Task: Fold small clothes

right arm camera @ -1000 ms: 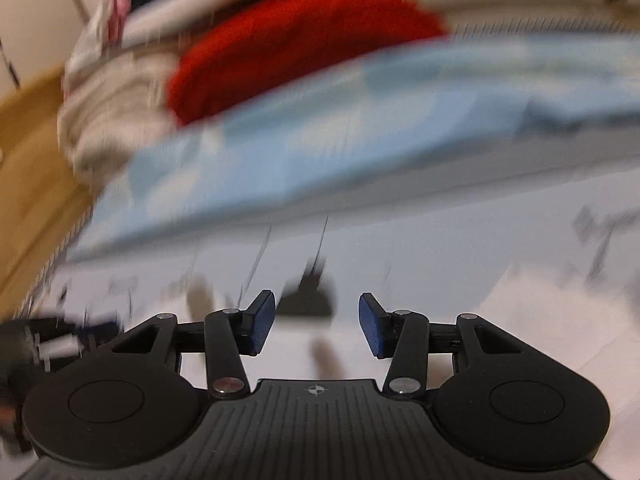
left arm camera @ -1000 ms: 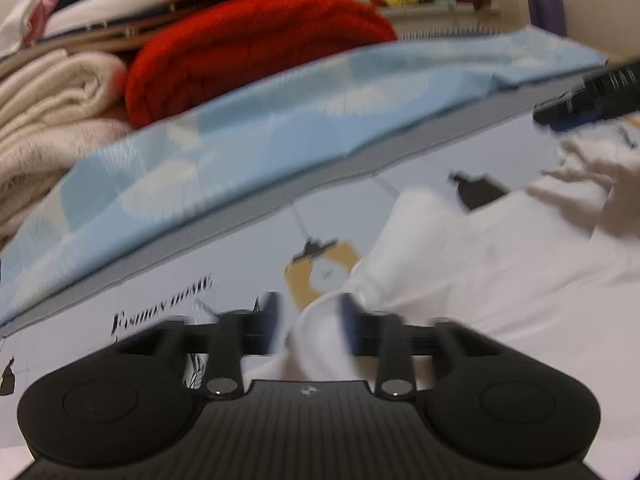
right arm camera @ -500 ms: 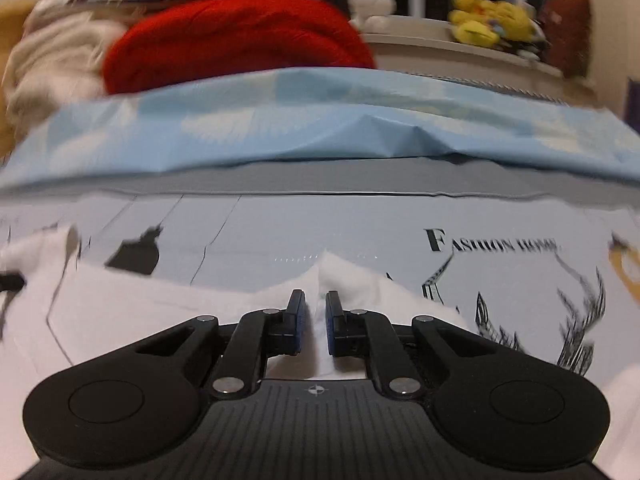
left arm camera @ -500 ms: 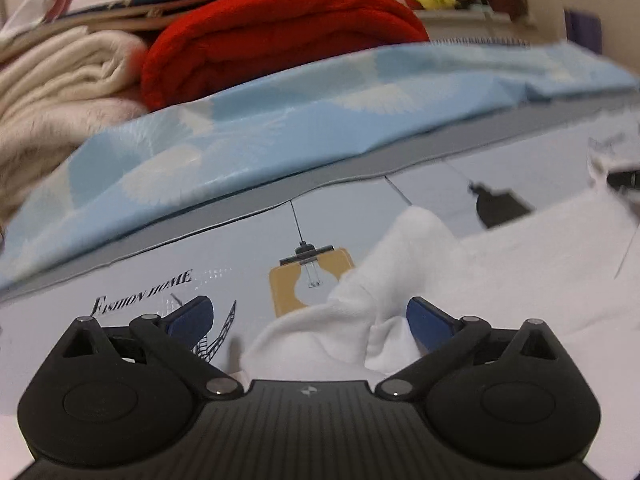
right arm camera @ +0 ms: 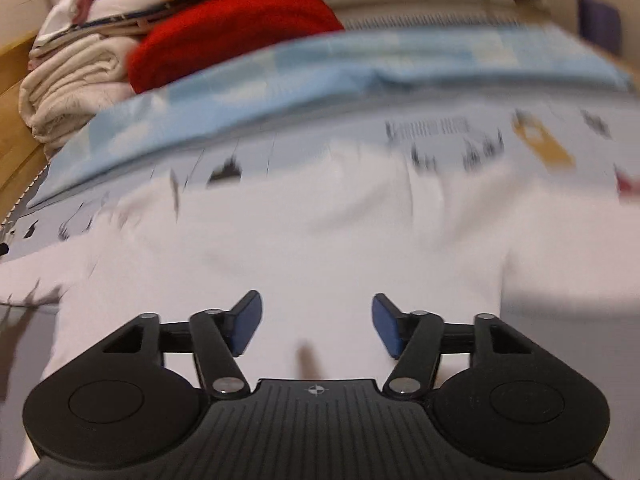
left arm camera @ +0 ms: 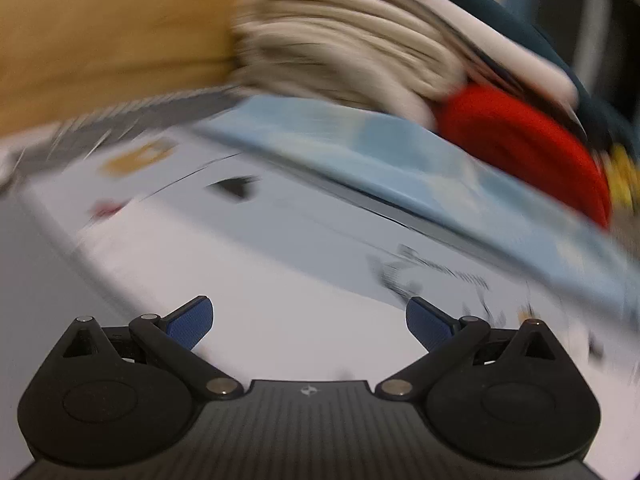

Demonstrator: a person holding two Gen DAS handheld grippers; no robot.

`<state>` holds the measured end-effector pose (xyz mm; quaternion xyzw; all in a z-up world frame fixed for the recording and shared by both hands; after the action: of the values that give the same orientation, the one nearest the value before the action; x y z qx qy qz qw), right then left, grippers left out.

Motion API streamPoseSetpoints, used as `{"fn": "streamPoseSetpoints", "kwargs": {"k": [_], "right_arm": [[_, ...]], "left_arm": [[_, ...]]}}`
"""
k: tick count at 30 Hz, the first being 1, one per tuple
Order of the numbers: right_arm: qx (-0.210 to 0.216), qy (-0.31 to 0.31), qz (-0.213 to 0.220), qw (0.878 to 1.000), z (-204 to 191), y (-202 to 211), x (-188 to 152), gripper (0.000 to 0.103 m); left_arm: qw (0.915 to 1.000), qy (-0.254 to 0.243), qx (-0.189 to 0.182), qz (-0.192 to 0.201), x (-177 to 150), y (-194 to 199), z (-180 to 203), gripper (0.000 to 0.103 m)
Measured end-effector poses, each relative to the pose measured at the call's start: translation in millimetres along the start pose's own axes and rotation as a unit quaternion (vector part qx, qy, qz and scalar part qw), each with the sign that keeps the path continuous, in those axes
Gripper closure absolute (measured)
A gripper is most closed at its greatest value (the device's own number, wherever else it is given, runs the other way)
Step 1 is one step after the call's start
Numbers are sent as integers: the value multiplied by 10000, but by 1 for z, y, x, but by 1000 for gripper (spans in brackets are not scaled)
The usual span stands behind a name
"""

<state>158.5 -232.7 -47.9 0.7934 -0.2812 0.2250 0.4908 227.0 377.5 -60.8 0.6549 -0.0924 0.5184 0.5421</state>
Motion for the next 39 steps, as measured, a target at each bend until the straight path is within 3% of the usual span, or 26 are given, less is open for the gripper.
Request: {"fn": "streamPoseSetpoints", "kwargs": {"k": [2,5,8,13,14,15,16,17,19,22,25,28,31,32,34,37,39], "right_arm": [[41,-125,-97,9999,-12,10,-22,37],[142,-22,-29,9999,-33,19,-40,32],[-9,78,102,9999,-45,18,-51,31],[-134,106,-128,9998,-37,-8,-49,31],[-188,89,-159,9997,-33,-12,-49,31],[-231,25,-200,9995,-28,-15,-49,31],[-269,-69,-248,9993,-22,-19,-49,31],[-303,-198,-300,9989,-14,-23,-49,31],[-290,-371,-290,9985,-4,-24,-49,32],[-295,-374,-235,9986,-2,-21,-46,32],[-228,-314,-252,9989,-4,-16,-43,32],[-40,-222,-116,9997,-7,-6,-36,32],[25,-210,105,9997,-7,7,-28,32],[52,-277,173,9995,-6,12,-26,32],[143,-472,218,9985,-2,18,-22,32],[313,-727,245,9966,4,26,-20,32],[334,-690,265,9967,5,30,-20,32]], "left_arm": [[9958,880,40,-251,6,-12,-43,0],[9772,2025,138,-622,10,-35,-96,0],[9675,2347,-227,-914,13,-54,-127,0],[9720,2203,-156,-807,27,-78,-122,1],[9742,2116,-76,-788,31,-84,-117,10],[9785,1934,95,-709,32,-86,-111,26],[9831,1662,291,-710,34,-92,-104,79],[9843,1467,494,-847,35,-101,-97,98],[9860,1259,770,-779,39,-102,-85,98],[9923,994,684,-272,52,-73,-54,98],[9968,761,-32,251,73,-25,-5,98],[9945,328,-759,640,90,30,63,98],[9783,-26,-1882,865,79,95,146,98],[9695,-172,-2286,863,67,115,174,98],[9436,-394,-3218,667,24,151,230,98],[9126,-986,-3964,-185,-74,178,309,97],[8985,-1631,-3985,-852,-147,181,346,83]]}}
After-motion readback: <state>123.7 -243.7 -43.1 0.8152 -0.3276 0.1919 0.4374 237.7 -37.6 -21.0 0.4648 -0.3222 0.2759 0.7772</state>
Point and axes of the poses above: each gripper's, at about its wrist camera, not at the fingertips, and y roughly against the way its jaws point, z to its right, x to its top, the point moved 1 cm from there along -y, roughly the way its jaws point, and after that the axes turned 13 degrees about x, right-handed, at the moved point
